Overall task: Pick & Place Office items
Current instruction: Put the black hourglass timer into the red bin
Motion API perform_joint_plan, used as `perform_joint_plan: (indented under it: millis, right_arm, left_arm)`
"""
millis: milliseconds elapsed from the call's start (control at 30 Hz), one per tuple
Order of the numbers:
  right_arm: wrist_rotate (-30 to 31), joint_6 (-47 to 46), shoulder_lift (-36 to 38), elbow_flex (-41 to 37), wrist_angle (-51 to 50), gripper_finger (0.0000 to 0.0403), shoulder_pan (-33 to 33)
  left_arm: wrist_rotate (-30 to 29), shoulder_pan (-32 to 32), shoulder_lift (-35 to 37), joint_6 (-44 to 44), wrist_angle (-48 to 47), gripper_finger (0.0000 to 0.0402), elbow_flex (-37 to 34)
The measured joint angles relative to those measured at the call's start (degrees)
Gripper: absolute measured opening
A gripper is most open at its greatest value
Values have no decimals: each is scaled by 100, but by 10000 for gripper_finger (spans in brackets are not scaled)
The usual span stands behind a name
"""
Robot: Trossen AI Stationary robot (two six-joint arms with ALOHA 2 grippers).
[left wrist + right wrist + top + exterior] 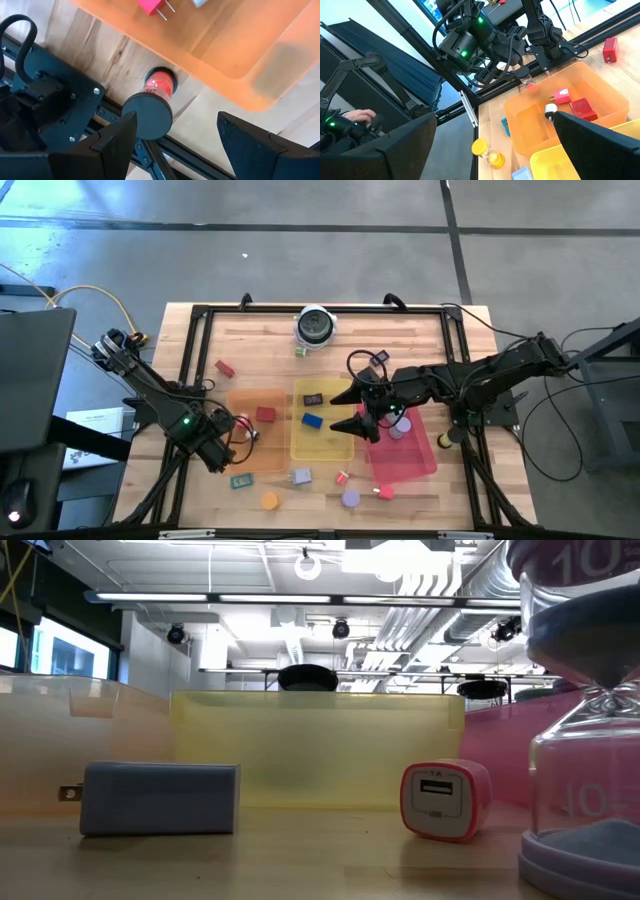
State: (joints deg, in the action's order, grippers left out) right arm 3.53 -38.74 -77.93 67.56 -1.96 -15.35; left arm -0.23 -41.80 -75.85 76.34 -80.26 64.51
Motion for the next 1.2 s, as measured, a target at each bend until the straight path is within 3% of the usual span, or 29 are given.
perform_joint_plan:
  millis: [600, 967, 1200]
  right_arm:
    - [-2, 1, 0, 0, 0, 394, 0]
    - [-2, 0, 0, -1, 2, 394, 0]
    - [-2, 0, 0, -1, 2, 394, 0]
  left_arm:
    - [-46, 0, 0, 46, 253, 267, 2]
    - [-66, 0, 0, 328, 232, 343, 2]
    - [-66, 0, 0, 164, 233, 352, 2]
